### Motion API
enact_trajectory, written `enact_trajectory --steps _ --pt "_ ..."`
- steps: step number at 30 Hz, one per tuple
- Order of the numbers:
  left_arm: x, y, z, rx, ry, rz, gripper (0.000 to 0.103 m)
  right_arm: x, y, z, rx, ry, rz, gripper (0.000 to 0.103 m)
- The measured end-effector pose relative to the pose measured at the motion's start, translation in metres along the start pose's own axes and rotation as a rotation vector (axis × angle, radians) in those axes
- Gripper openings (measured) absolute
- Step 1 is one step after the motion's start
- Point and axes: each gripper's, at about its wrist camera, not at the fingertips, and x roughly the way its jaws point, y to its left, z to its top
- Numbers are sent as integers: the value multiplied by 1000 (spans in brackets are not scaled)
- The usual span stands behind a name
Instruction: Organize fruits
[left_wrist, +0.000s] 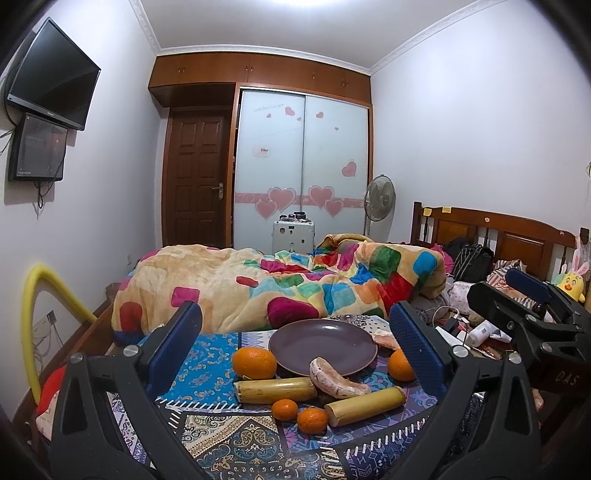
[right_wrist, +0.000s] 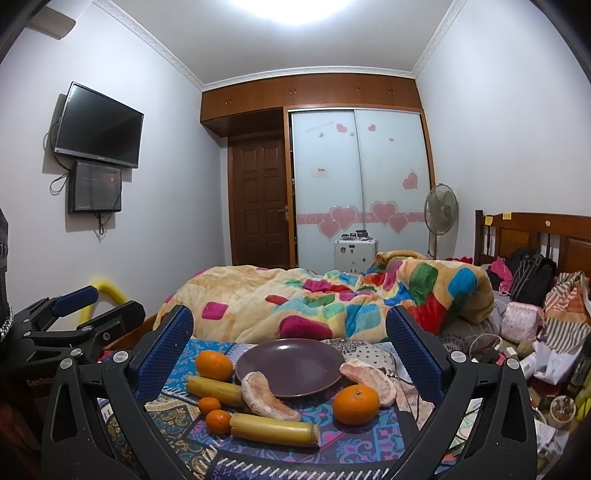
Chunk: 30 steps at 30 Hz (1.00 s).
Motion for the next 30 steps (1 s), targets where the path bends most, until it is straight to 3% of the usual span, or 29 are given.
enact_trajectory --steps 11,18,30 --pt "17 2 -5 11 43 21 103 14 -16 -8 9 50 -13 103" --pt "47 13 -13 9 106 53 103 38 -31 -25 -38 124 -88 103" --pt "131 49 -48 -16 345 74 103 91 -75 -70 -56 383 -153 103"
